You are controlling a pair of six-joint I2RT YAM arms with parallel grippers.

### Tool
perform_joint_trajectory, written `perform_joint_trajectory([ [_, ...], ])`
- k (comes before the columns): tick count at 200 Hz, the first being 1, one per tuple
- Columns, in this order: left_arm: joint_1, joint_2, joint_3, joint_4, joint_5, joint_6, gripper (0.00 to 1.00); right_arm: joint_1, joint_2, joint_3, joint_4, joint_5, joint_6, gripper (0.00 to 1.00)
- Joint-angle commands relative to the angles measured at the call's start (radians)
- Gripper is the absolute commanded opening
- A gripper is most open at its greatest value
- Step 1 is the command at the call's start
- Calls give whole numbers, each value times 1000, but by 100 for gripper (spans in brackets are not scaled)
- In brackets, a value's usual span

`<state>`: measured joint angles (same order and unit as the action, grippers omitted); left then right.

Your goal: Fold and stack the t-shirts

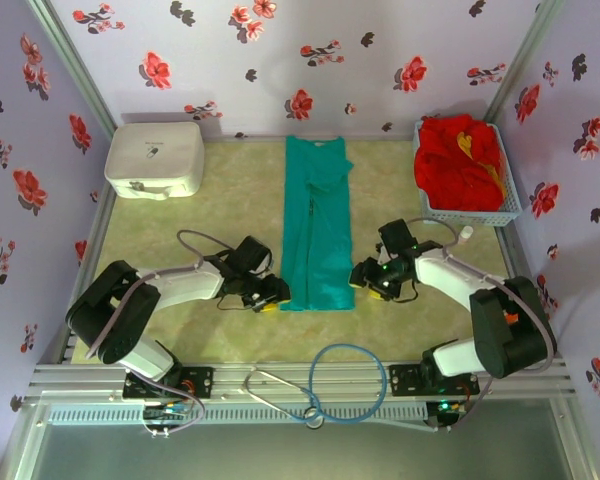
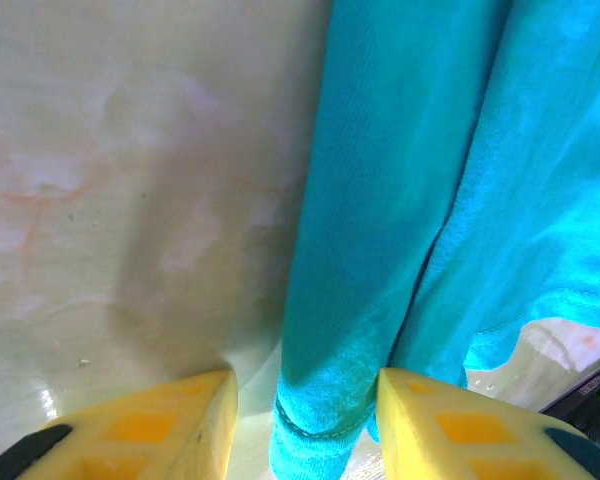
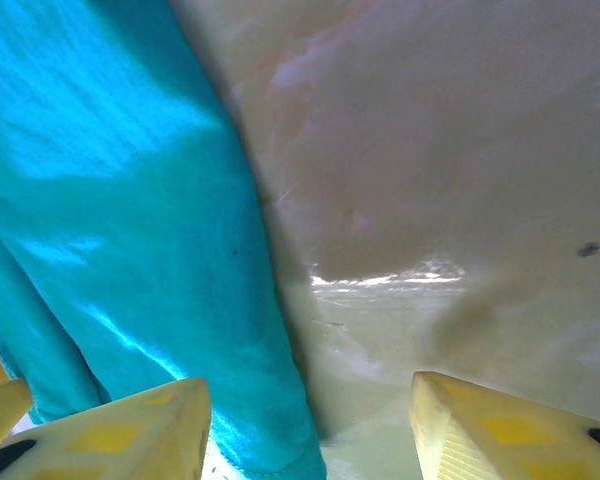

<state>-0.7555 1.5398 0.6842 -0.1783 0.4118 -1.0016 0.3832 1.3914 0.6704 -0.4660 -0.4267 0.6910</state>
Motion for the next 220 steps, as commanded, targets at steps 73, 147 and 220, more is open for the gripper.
perform_joint_trajectory([
  [73, -28, 30, -8, 49, 15, -32, 35, 118, -16, -53, 70, 0, 99, 50],
  [147, -30, 45, 14, 49, 15, -25, 29, 158, -5, -39, 61, 30, 84, 41],
  [220, -32, 47, 34, 31, 15, -15, 16, 178, -27, -59, 102, 44, 99, 16],
])
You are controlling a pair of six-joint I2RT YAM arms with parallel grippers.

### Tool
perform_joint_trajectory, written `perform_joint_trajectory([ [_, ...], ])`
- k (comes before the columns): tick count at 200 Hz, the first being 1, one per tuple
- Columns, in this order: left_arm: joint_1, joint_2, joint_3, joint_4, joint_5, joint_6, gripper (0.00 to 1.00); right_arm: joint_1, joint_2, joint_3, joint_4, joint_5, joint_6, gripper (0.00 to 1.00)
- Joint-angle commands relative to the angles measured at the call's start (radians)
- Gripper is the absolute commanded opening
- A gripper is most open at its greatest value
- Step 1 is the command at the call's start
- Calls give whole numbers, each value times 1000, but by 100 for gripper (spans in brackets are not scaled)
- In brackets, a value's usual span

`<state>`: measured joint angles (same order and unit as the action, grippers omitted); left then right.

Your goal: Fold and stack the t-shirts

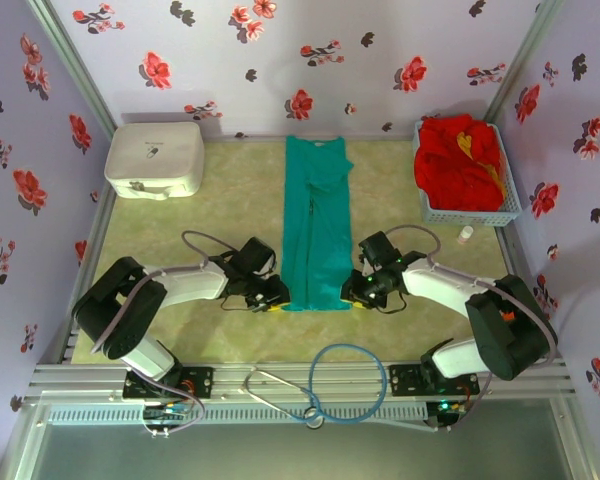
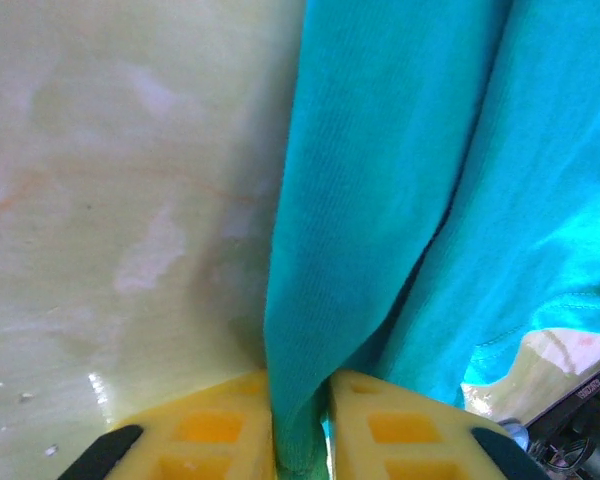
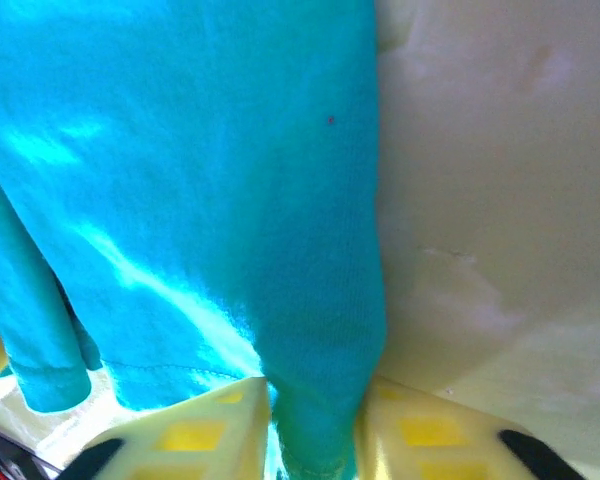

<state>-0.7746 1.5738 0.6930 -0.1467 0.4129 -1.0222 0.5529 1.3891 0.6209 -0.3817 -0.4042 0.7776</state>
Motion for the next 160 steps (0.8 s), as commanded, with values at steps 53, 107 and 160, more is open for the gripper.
perform_joint_trajectory([
  [53, -47, -10, 21, -12, -25, -31, 0, 18, -73, -50, 5, 37, 35, 0],
  [107, -112, -96, 40, -85, -57, -90, 0, 24, -251, -61, -128, 92, 87, 0],
  [160, -85, -158, 157, -179, -77, -61, 0, 11, -344, 44, -152, 151, 161, 0],
])
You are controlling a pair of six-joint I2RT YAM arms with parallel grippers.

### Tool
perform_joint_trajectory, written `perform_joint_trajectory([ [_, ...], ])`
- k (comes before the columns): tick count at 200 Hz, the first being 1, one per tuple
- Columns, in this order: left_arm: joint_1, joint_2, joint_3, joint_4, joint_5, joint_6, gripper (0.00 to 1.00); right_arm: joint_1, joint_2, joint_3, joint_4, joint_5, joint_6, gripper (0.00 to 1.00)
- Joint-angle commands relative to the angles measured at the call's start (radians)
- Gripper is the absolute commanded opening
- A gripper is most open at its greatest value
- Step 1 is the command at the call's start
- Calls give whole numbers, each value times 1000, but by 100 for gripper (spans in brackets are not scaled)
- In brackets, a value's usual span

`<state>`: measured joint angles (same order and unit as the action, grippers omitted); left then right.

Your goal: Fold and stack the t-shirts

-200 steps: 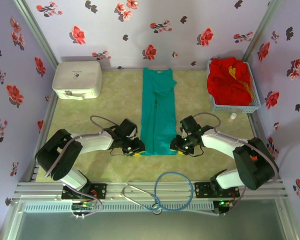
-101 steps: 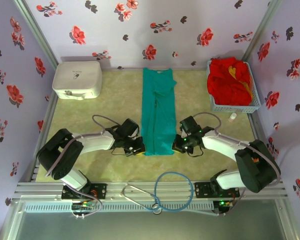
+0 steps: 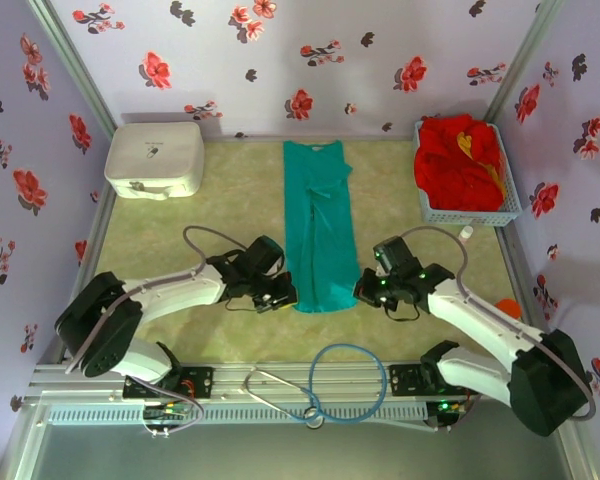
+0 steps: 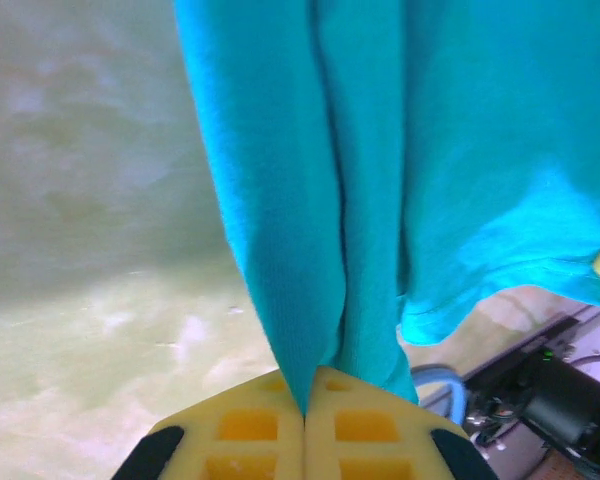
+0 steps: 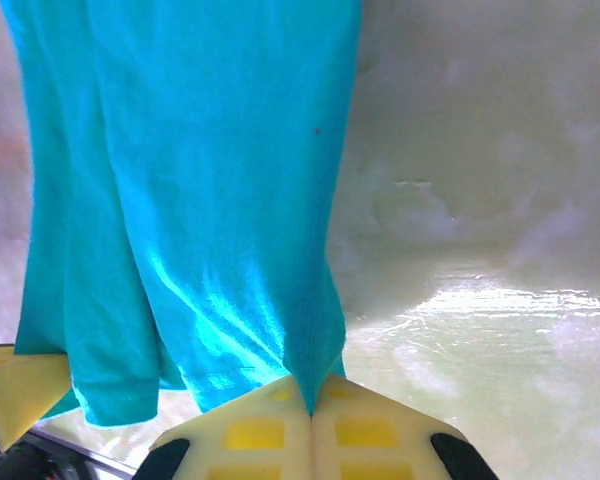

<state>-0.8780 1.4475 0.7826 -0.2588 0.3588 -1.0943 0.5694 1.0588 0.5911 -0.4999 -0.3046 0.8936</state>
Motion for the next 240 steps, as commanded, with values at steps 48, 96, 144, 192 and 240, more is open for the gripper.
perform_joint_trajectory([
  [48, 115, -9, 161, -83, -11, 72, 0, -115, 75, 194, -6, 12, 5, 0],
  [96, 208, 144, 390, -147, 14, 191, 0, -205, 277, 356, 65, -110, -59, 0],
  [144, 301, 285, 580, -221, 47, 293, 0, -258, 478, 533, 69, -169, -139, 0],
  [192, 358, 424, 746, -278, 87, 385, 0, -301, 643, 705, 49, -209, -190, 0],
  [240, 405, 550, 877, -292, 108, 445, 0, -328, 809, 881, 15, -216, -235, 0],
])
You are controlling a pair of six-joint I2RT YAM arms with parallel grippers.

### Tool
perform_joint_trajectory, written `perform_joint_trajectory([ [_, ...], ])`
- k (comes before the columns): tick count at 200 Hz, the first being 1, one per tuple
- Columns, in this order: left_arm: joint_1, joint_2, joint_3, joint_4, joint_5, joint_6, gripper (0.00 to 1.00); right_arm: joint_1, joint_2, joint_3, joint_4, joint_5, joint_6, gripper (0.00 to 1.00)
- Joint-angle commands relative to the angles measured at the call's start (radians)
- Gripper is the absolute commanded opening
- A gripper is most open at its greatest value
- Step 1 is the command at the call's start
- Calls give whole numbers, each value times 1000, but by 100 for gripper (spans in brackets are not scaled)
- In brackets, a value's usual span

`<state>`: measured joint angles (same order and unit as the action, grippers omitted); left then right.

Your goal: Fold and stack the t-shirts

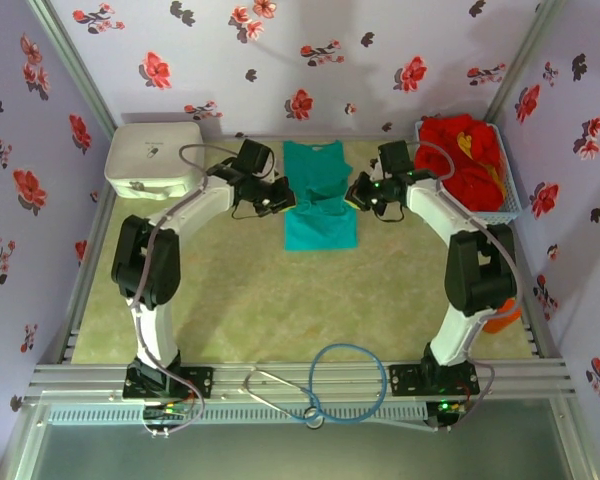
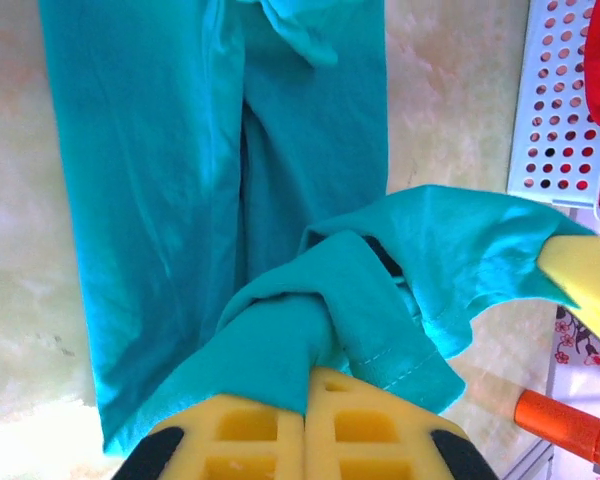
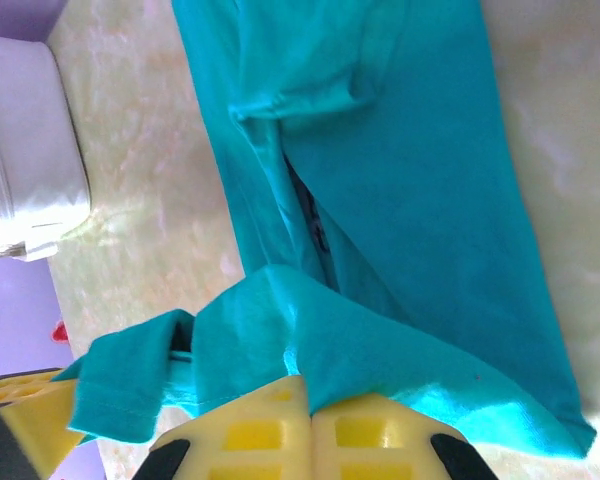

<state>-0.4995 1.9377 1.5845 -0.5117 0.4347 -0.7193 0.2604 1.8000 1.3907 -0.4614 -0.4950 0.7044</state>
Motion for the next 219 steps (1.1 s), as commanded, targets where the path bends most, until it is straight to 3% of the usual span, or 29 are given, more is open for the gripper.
perform_joint_trajectory([
  [1, 27, 62, 78, -39, 33, 72, 0, -19, 71, 83, -23, -25, -45, 0],
  [60, 63, 199, 201, -52, 77, 119, 0, -33, 209, 150, 42, -45, -19, 0],
  [100, 85, 301, 277, -53, 110, 140, 11, -38, 292, 203, 61, -42, -22, 2],
  [119, 97, 364, 334, -57, 132, 156, 21, -49, 343, 239, 84, -86, -5, 11],
  [129, 106, 398, 373, -67, 140, 161, 28, -55, 369, 262, 113, -108, 3, 21],
  [162, 139, 464, 510, -97, 159, 164, 37, -73, 404, 330, 123, -115, -8, 54],
  [178, 147, 447, 556, -146, 158, 183, 40, -76, 381, 329, 104, -104, -21, 63],
  [193, 147, 387, 527, -145, 145, 191, 42, -71, 337, 294, 94, -87, -38, 73],
  [219, 139, 253, 374, -81, 141, 167, 43, -61, 246, 195, 102, -98, -35, 79],
])
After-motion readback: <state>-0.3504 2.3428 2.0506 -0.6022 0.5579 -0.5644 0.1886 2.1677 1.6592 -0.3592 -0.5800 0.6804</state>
